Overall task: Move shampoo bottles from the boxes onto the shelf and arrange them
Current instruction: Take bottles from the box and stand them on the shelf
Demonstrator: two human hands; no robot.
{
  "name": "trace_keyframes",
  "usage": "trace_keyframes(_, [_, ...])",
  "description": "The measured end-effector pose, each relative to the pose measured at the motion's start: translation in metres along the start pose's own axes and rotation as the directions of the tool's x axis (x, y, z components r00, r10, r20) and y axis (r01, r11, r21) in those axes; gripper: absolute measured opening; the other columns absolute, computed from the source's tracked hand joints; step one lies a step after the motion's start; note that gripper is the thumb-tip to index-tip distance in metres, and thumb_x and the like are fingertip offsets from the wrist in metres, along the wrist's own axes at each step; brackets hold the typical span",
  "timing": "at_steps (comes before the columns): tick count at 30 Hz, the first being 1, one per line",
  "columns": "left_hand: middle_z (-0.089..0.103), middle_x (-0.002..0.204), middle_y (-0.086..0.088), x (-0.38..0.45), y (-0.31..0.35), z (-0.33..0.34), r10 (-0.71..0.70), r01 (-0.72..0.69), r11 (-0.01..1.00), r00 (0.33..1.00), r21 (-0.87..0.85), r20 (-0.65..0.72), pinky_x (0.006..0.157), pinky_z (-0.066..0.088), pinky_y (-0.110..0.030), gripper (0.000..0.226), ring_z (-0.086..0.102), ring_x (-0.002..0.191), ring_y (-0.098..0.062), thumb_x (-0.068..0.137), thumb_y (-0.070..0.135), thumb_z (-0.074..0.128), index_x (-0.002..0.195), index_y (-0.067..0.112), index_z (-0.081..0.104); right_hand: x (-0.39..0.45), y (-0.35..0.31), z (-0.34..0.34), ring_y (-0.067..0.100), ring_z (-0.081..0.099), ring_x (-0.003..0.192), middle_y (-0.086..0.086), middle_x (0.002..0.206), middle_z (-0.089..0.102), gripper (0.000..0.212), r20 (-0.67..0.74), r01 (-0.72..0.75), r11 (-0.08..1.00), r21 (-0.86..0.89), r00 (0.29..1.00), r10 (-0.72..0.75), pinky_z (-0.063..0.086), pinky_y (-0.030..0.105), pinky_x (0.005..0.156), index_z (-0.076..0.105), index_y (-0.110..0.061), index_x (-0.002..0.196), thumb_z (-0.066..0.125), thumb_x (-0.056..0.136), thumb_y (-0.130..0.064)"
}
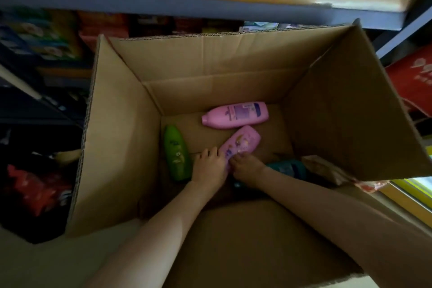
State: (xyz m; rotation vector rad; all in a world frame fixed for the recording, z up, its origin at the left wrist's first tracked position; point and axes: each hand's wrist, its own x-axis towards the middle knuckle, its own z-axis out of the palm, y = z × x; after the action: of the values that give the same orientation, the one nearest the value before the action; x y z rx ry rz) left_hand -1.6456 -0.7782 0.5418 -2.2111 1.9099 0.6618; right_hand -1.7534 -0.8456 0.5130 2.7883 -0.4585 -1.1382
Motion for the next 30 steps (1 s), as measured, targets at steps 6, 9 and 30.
trace_keyframes(6, [0.045, 0.132, -0.012, 0.007, -0.001, -0.012, -0.006, 0.007, 1.0, 1.0, 0.023, -0.016, 0.095, 0.037, -0.04, 0.042, 0.041, 0.122, -0.031, 0.092, 0.024, 0.046, 0.131, 0.009, 0.041, 0.001, 0.0, 0.002, 0.036, 0.03, 0.133, 0.017, 0.147, 0.024, 0.057, -0.02, -0.115, 0.984, 0.14, 0.993, 0.118, 0.029, 0.046, 0.109, 0.028, -0.011, 0.145, 0.047, 0.093, -0.024])
trace_keyframes(9, [0.043, 0.134, -0.013, 0.011, -0.006, -0.016, -0.015, 0.016, 1.0, 1.0, 0.017, -0.027, 0.097, 0.037, -0.04, 0.045, 0.04, 0.124, -0.031, 0.091, 0.022, 0.047, 0.133, 0.007, 0.039, 0.002, 0.003, -0.002, 0.036, 0.023, 0.137, 0.017, 0.151, 0.016, 0.062, 0.047, -0.194, 0.953, 0.234, 0.981, 0.188, 0.024, 0.048, 0.112, 0.026, -0.019, 0.147, 0.051, 0.091, -0.029])
trace_keyframes(30, [0.046, 0.136, 0.004, 0.019, -0.051, -0.188, 0.371, 0.071, 0.535, 0.875, -0.842, 0.31, 0.095, 0.048, -0.033, 0.086, 0.05, 0.121, -0.017, 0.073, 0.01, 0.077, 0.142, 0.027, 0.028, -0.096, 0.109, -0.183, 0.004, 0.053, 0.062, 0.006, 0.076, 0.059, 0.024, -0.461, 0.493, 0.077, 0.867, 0.732, 0.501, 0.042, 0.018, 0.054, 0.07, 0.002, 0.091, 0.074, 0.073, -0.014])
